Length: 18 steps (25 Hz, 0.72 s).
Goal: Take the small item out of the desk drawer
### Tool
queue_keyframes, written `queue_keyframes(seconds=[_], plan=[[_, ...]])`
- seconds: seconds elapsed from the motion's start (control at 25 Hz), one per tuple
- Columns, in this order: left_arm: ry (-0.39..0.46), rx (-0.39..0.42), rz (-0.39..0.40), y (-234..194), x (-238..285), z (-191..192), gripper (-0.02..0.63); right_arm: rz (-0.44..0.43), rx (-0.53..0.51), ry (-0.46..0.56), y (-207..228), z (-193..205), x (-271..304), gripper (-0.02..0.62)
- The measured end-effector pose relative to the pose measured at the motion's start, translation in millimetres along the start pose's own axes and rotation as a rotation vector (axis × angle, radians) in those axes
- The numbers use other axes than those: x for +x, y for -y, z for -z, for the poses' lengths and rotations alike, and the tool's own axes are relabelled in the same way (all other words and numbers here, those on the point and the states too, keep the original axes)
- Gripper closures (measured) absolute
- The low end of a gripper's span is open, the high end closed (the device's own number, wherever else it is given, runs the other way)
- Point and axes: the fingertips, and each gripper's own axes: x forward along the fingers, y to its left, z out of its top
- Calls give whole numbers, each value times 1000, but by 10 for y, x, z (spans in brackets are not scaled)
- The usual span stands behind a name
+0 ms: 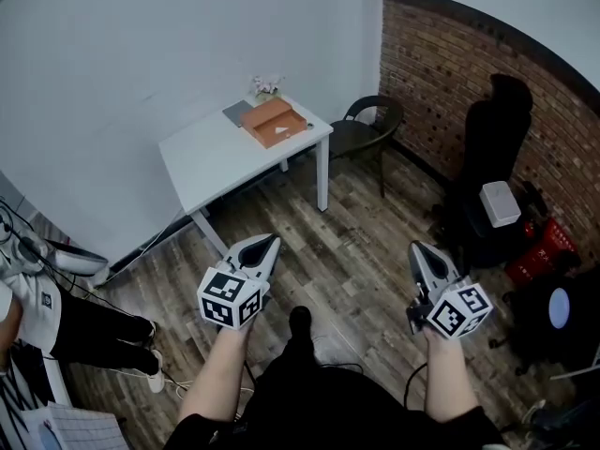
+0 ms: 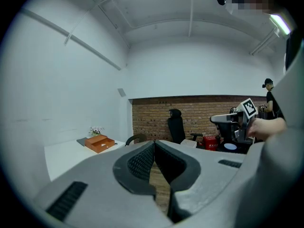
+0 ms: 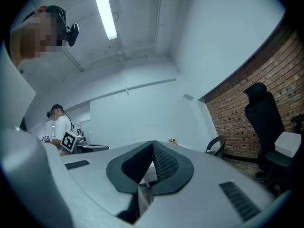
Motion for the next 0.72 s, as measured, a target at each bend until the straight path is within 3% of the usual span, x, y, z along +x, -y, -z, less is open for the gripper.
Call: queue_keyframes(seconds=[0.28, 0.48, 0.72], plan=[[30, -30, 9, -464, 424, -34, 595, 2, 14, -38, 279, 107, 589, 591], [21, -53, 5, -1105, 800, -6, 595, 14, 14, -49, 447, 109, 1291, 591], [30, -39, 14, -1916, 1240, -227, 595, -3, 18, -74, 528, 83, 2334, 591]])
